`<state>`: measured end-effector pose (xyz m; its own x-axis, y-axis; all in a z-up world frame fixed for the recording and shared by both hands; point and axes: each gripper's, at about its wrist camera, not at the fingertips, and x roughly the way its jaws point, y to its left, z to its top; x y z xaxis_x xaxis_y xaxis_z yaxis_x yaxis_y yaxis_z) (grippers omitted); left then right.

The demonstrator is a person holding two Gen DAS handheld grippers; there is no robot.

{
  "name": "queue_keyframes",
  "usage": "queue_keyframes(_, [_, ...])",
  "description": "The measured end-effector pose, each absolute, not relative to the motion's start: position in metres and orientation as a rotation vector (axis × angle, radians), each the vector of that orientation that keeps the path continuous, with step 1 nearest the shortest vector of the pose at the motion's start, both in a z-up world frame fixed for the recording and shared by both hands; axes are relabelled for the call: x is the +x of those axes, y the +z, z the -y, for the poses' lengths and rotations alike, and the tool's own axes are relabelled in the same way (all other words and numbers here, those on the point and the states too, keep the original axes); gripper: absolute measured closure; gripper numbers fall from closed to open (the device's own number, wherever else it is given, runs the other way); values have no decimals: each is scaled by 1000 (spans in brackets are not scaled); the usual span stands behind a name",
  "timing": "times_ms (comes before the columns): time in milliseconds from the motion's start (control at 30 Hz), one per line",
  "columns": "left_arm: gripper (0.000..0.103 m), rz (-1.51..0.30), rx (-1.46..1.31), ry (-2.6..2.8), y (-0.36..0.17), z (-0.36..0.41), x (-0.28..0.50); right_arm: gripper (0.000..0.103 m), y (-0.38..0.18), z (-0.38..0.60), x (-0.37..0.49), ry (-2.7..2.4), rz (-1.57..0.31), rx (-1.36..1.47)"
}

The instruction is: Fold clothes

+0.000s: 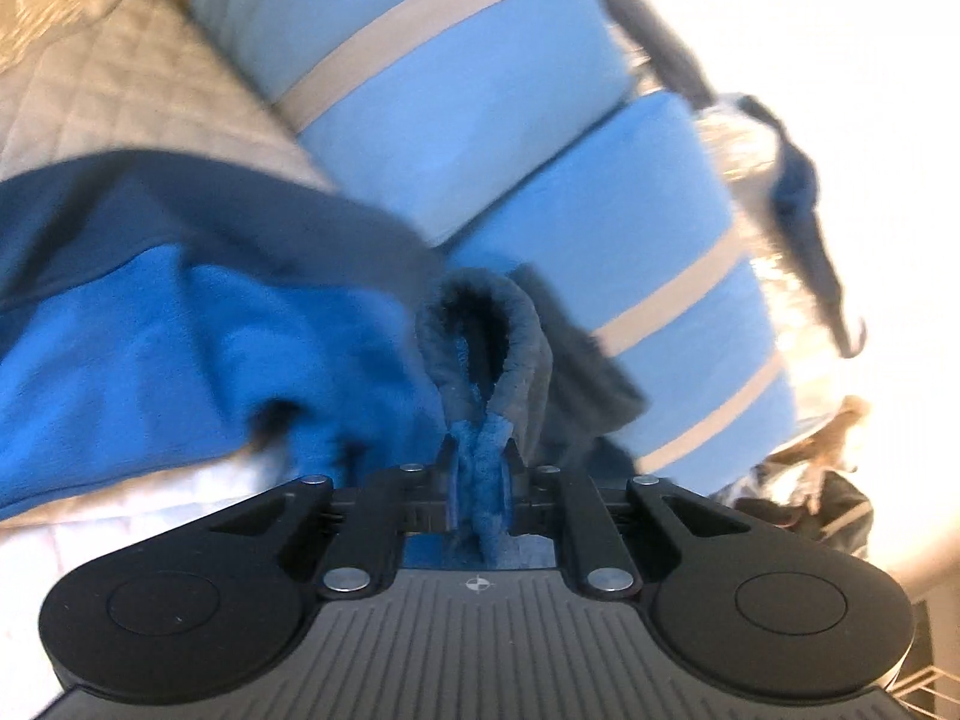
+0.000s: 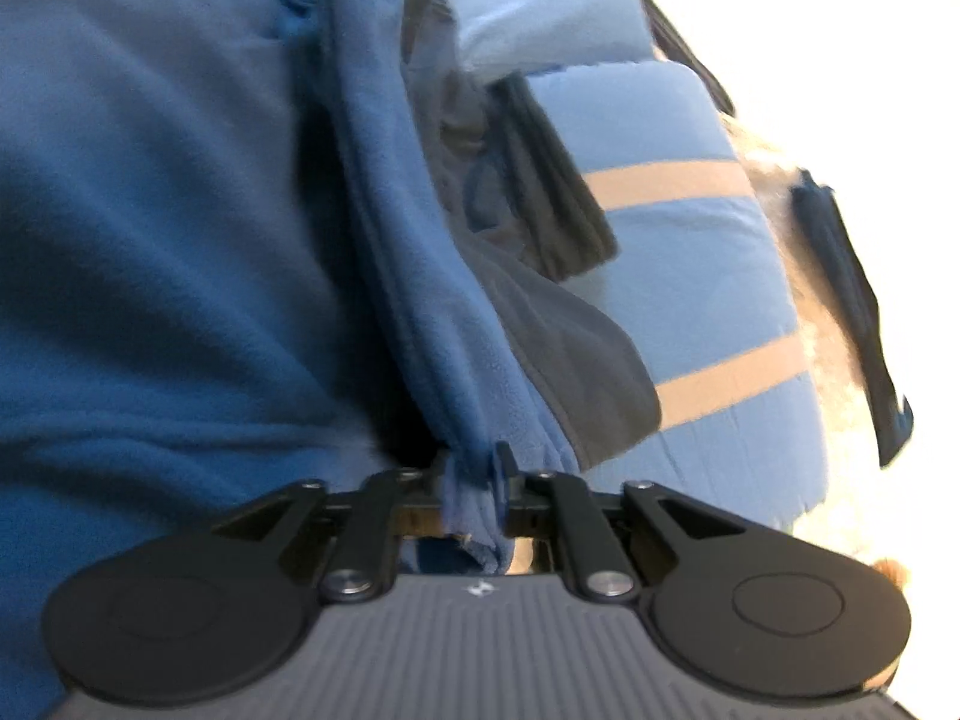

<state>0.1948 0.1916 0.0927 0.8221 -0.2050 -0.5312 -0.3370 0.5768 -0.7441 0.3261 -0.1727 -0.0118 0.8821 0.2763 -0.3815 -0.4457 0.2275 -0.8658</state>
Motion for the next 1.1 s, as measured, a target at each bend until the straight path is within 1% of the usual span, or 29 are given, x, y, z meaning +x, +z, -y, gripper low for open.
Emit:
queue_keyframes(33, [92,-621,-963,72,100,-187,197,46,-12,175,330,472,-181,-1203])
queue_keyframes(67, [92,-619,-952,61,105,-181,199,35,-12,178,335,444,-203,-1158])
queue_keyframes(100, [92,-618,-943,50,110,-177,201,31,-11,180,339,417,-227,-1110])
queue_keyframes(200, [92,-617,-920,24,120,-167,206,25,-6,189,358,370,-306,-960])
queue_keyframes(233, [92,-614,-919,19,121,-165,208,25,-6,190,363,360,-326,-926])
queue_keyframes(367, [92,-609,-908,10,126,-162,212,25,-16,186,380,349,-359,-945])
queue_keyframes(467, [92,-609,-915,17,124,-164,210,27,-13,189,400,311,-392,-886])
queue_keyframes(500, [92,-611,-917,22,122,-165,208,33,-11,191,406,298,-401,-863])
queue_keyframes(567, [92,-627,-933,34,112,-166,206,40,-5,201,422,288,-449,-755])
queue_keyframes(600, [92,-636,-943,40,105,-167,205,42,2,211,431,290,-492,-655])
queue_keyframes(633, [92,-646,-954,46,99,-168,203,43,8,221,441,291,-536,-549])
queue_keyframes(800, [92,-695,-1005,77,68,-172,198,41,15,294,488,302,-753,118])
queue_keyframes(867, [92,-711,-1021,89,57,-173,196,40,2,311,491,302,-821,286])
queue_keyframes(1000, [92,-706,-1049,102,50,-178,197,32,-8,325,493,296,-884,435])
queue_keyframes(1100, [92,-699,-1067,102,51,-180,198,28,-10,336,497,303,-920,549])
